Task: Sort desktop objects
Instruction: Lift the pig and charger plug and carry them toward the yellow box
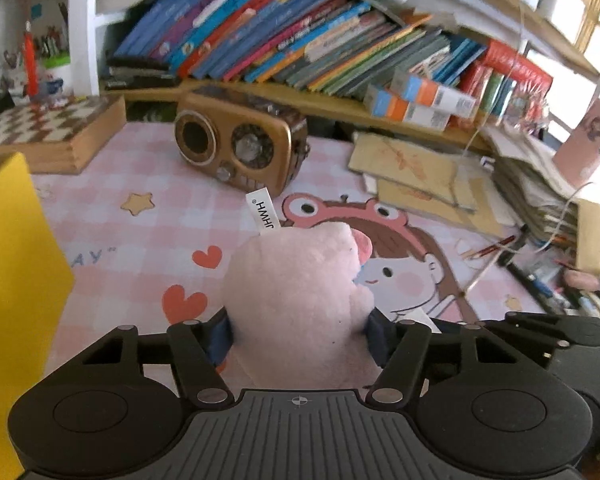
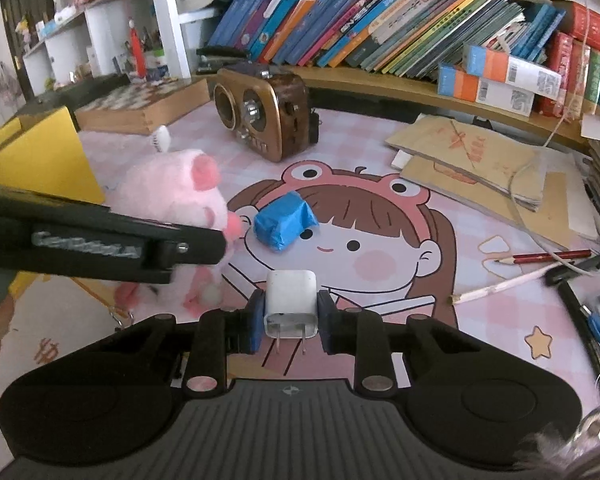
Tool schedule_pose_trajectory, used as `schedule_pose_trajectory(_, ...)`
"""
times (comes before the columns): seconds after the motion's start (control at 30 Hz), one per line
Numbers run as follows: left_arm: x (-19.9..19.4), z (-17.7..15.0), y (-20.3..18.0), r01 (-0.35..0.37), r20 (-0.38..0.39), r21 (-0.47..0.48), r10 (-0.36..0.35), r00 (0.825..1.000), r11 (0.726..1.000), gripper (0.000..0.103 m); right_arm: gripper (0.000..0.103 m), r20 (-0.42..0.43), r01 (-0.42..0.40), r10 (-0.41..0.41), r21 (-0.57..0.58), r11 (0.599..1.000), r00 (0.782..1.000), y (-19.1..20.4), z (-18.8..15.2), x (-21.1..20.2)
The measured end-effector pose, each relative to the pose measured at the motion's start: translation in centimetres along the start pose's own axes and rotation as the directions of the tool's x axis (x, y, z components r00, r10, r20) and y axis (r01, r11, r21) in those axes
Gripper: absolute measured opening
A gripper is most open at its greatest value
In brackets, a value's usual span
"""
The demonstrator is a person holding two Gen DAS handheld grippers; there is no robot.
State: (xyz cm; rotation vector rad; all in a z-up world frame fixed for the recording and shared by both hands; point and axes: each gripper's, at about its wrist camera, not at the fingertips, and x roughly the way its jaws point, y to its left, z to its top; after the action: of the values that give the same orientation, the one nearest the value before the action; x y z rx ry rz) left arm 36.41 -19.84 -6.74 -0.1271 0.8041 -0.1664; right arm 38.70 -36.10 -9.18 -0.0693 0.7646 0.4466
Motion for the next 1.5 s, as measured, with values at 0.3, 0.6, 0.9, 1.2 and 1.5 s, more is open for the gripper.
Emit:
schedule_pose_trajectory(0.3,-5.9,-0.8,0.7,0.045,0.092,-0.054,-0.04,0.995,0.997,0.064,0.024,0.037,0.009,-0.01,0.026,1.0,0.999,0.8,-0.7,-3.4)
schedule_pose_trajectory(0.6,-9.9,-4.1,2.1,0.06,0.08,-0.084,-0.053,0.995,0.995,0.064,0.024,0.066,0.016,-0.018,0.033,0.999,0.998,2.4,-2.1,-7.0)
schedule_pose_trajectory(0.9,-13.3,-6.8,3.2,0.087,0.076,-0.078,-0.081,0.994,0.993,0.065,0.024,0.058,0.029,-0.032,0.051,0.998,0.998,5.3,-4.7,-10.2)
schedule_pose_trajectory(1.2,-16.7,-9.5,5.4,0.095,0.079,-0.049,-0.091,0.993,0.994,0.065,0.024,0.048,0.028,-0.031,0.065,0.997,0.998,9.7,-6.6,-12.7)
schedule_pose_trajectory(1.5,-19.7,-12.4,7.7,0.09,0.073,-0.029,-0.088,0.993,0.995,0.065,0.024,0.021,0.003,-0.004,0.028,1.0,1.0,15.1,-8.6,-13.9)
